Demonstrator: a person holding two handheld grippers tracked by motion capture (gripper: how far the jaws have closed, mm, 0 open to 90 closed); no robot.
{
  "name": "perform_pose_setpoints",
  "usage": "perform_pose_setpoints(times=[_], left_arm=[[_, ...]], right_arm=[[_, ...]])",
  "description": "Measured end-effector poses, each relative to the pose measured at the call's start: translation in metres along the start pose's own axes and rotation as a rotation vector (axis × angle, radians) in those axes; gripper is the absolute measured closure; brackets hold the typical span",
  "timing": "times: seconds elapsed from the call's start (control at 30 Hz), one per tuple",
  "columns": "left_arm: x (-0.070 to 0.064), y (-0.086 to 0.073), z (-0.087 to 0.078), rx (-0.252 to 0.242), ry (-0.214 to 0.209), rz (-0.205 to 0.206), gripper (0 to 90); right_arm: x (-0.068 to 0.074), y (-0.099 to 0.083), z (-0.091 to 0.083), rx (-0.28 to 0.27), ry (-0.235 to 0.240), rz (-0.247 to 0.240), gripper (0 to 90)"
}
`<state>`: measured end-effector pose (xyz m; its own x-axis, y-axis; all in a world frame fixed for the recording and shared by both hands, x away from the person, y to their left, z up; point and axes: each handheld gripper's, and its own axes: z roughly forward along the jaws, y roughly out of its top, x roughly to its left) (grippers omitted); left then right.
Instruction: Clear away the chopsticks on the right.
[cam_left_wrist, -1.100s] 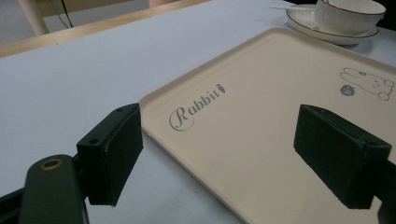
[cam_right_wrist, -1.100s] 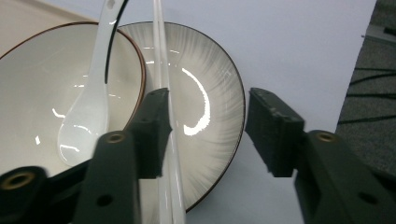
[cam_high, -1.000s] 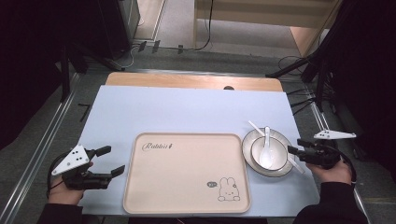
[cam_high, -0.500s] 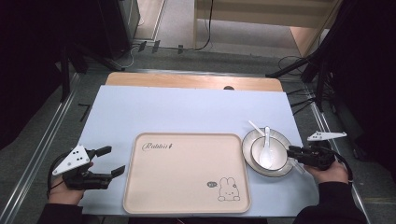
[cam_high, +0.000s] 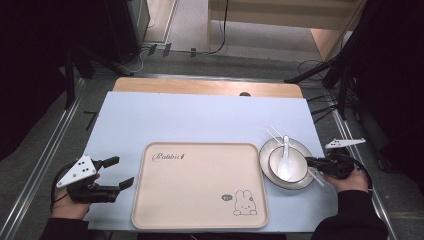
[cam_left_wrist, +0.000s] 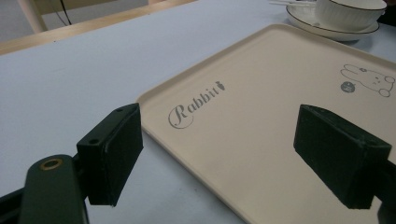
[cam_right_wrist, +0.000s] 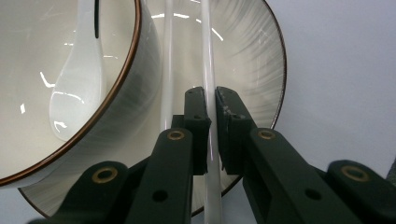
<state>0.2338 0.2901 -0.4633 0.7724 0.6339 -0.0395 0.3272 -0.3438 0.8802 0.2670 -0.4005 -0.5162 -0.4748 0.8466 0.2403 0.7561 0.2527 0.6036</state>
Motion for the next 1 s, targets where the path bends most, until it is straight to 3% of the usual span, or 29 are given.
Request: perform_pose_setpoints(times=[0.13, 0.33, 0.6, 0.87, 1.0], left_arm=[[0.000, 0.000, 0.000, -0.001, -0.001, 0.002, 16.3], [0.000, 0.000, -0.001, 0.001, 0.000, 0.003, 16.3], [0.000, 0.000, 0.000, -0.001, 0.001, -0.001, 16.3], [0.000, 0.000, 0.000, -0.005, 0.000, -0.003, 16.3], [0.000, 0.000, 0.000, 0.002, 0.000, -0.002, 16.3]], right_arm=[[-0.001, 0.001, -0.001, 0.011, 0.000, 0.020, 84.6], [-0.002, 0.004, -0.009, -0.021, 0.016, 0.074, 85.0], [-0.002, 0.007, -0.021, -0.055, -0.008, 0.154, 85.1], [0.010, 0.016, -0.035, -0.109, -0.043, 0.189, 85.2], [0.023, 0.024, -0.043, -0.137, -0.074, 0.212, 85.2]])
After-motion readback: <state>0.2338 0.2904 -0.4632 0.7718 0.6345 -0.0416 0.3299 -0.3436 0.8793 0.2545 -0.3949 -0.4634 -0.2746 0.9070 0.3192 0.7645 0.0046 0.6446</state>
